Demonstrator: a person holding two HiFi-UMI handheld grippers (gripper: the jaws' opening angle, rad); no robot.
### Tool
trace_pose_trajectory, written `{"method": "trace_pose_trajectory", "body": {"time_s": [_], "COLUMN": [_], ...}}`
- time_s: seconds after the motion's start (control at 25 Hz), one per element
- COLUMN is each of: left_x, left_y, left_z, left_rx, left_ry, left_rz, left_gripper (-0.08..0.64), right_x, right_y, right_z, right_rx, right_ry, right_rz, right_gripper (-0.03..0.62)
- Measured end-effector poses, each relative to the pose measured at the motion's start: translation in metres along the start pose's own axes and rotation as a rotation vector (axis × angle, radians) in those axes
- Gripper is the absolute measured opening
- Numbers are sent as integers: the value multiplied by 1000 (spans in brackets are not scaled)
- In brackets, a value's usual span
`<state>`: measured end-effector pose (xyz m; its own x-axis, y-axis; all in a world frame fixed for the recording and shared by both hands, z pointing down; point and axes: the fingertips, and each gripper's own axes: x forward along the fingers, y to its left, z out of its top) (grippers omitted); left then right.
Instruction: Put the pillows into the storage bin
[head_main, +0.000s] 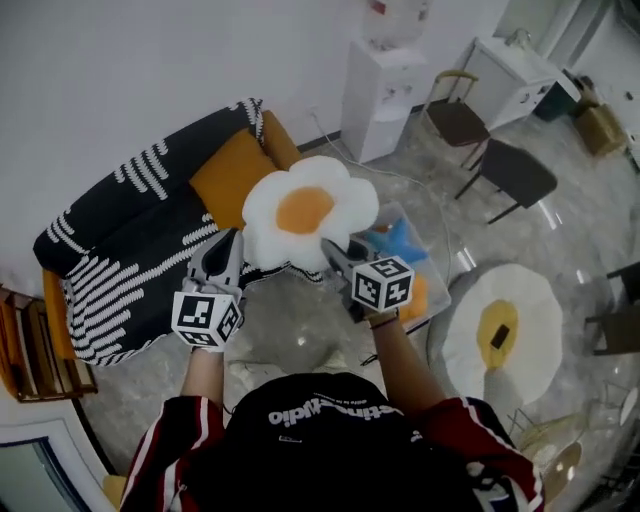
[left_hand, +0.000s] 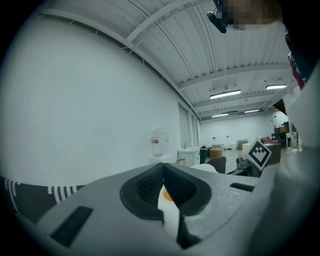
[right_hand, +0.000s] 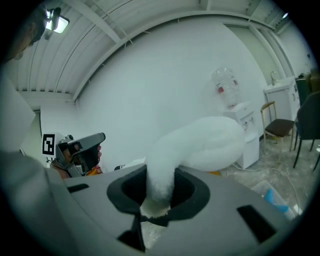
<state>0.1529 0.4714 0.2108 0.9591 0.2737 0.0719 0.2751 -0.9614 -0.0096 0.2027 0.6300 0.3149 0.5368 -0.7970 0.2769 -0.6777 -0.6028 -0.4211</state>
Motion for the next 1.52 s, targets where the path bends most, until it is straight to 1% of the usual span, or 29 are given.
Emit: {"method": "trace_pose_trajectory", "body": {"time_s": [0.24, 0.36, 0.68, 0.8, 0.88, 0.96, 1.0, 1.12, 1.16, 1.2, 1.28, 1.4, 1.52], "left_x": [48, 65, 112, 125, 131, 137, 140, 147, 148, 149, 150, 152, 147], "left_y": [-91, -126, -185, -204, -215, -224, -228, -239, -242, -244, -247, -248, -249], "left_z": [-28, -42, -86, -103, -115, -127, -132, -142, -143, -144, -145, -145, -135], "left_rx": [4, 7, -21, -24, -21, -11, -4, 2, 4, 7, 12, 16, 27], "left_ry": [61, 94, 179, 212, 242, 273, 281, 286, 287, 288, 290, 293, 286], "left_rz": [-143, -200, -309, -339, -364, -397, -410, -437, -443, -447, -451, -447, -442], "left_gripper": [5, 5, 5, 5, 5, 5, 5, 5, 5, 5, 5, 5, 5], "right_x": [-76, -107, -165, -180, -185, -187, -188, -199, -206, -216, -231, -241, -240], "right_y": [-92, -132, -214, -243, -260, -279, -293, -335, -343, -346, -344, -333, -321], "right_z": [-51, -77, -150, -174, -187, -204, -216, -261, -272, -279, -285, -284, -274], "right_rx": [107, 147, 278, 317, 342, 383, 408, 468, 472, 470, 466, 476, 480], "right_ry": [17, 27, 77, 84, 76, 72, 84, 167, 190, 203, 203, 179, 149], "right_rz": [-151, -228, -401, -446, -462, -479, -498, -597, -632, -660, -686, -678, -655], "right_gripper": [87, 87, 92, 95, 101, 136, 179, 358, 370, 367, 357, 345, 337]}}
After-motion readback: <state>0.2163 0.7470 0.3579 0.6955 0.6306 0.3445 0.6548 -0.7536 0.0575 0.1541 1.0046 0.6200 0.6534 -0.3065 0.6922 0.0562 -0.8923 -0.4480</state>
